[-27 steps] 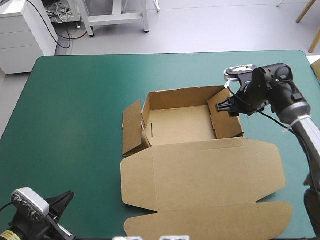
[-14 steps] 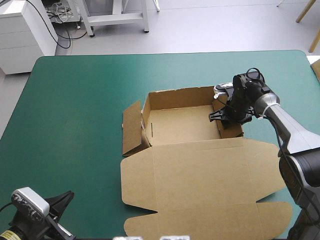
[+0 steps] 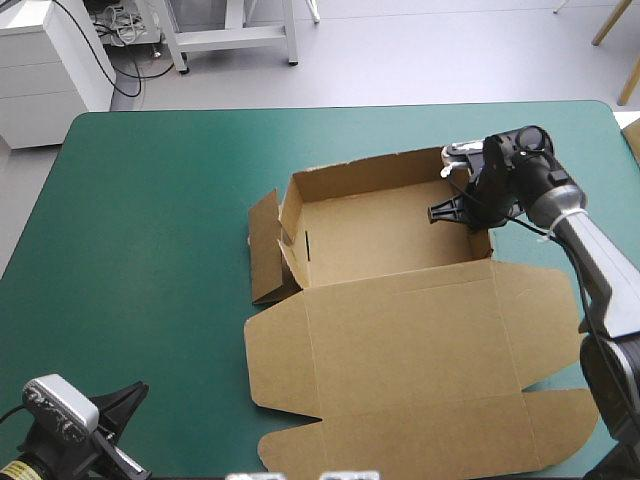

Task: Fold the box

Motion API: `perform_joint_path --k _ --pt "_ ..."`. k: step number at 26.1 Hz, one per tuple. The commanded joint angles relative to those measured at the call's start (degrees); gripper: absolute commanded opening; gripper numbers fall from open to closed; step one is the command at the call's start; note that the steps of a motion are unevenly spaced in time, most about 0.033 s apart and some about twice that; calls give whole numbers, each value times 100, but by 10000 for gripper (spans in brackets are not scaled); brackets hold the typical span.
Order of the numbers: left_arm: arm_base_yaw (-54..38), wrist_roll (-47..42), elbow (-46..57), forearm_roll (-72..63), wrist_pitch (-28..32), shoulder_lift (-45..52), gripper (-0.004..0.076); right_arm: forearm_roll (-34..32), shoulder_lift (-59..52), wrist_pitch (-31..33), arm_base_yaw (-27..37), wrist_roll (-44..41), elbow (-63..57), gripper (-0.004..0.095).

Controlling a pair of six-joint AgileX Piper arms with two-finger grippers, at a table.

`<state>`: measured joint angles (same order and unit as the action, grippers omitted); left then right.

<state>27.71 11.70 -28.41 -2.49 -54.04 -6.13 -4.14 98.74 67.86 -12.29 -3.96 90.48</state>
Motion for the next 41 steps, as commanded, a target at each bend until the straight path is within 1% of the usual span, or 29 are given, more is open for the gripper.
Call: perform_joint_path --k 1,4,6,7,8,9,10,11,13,15,16,21,26,29,33,37,41 --pt "9 -58 -127 -35 413 -100 -8 -52 -968 -86 27 -1 385 -21" --pt "9 -58 -127 -35 413 -100 -5 -52 -1592 -86 27 26 395 -21" --pt "9 -58 -127 -35 413 -100 49 -52 -1989 -86 27 26 395 -21" --pt "9 -58 -127 -35 413 -100 149 -52 -2225 -86 27 81 395 -21" --pt "9 -58 -127 -46 413 -100 204 -52 -2327 -86 27 81 395 -21" --pt "9 -58 -127 -46 413 -100 345 -79 -2483 -86 27 81 395 -21" --pt "9 -58 -127 -46 424 -100 413 -95 -2536 -86 27 81 395 -22" --pt "9 -58 -127 -46 424 -100 464 -107 -2606 -86 27 81 395 -21" --pt "9 -58 -127 -95 444 -100 503 -115 -2659 -86 27 81 395 -21" --pt "9 -58 -127 -116 480 -100 492 -120 -2703 -86 27 81 395 -21" --pt "9 -41 -127 -236 450 -100 468 -120 -2712 -86 27 81 395 -21" --pt "9 -17 -127 -269 469 -100 403 -120 -2702 -86 27 85 395 -22" --pt "9 -61 -127 -269 473 -282 400 -120 -2702 -86 27 134 395 -22" --pt "9 -173 -205 -269 566 -658 400 -120 -2702 -86 27 162 395 -21" --pt "9 -793 -537 48 801 -1434 400 -120 -2702 -86 27 172 395 -22" --pt "9 -1531 -1054 862 747 -2226 400 -120 -2702 -86 27 200 395 -22" --pt "9 -1629 -1647 1087 629 -2936 402 -120 -2702 -86 27 278 395 -21"
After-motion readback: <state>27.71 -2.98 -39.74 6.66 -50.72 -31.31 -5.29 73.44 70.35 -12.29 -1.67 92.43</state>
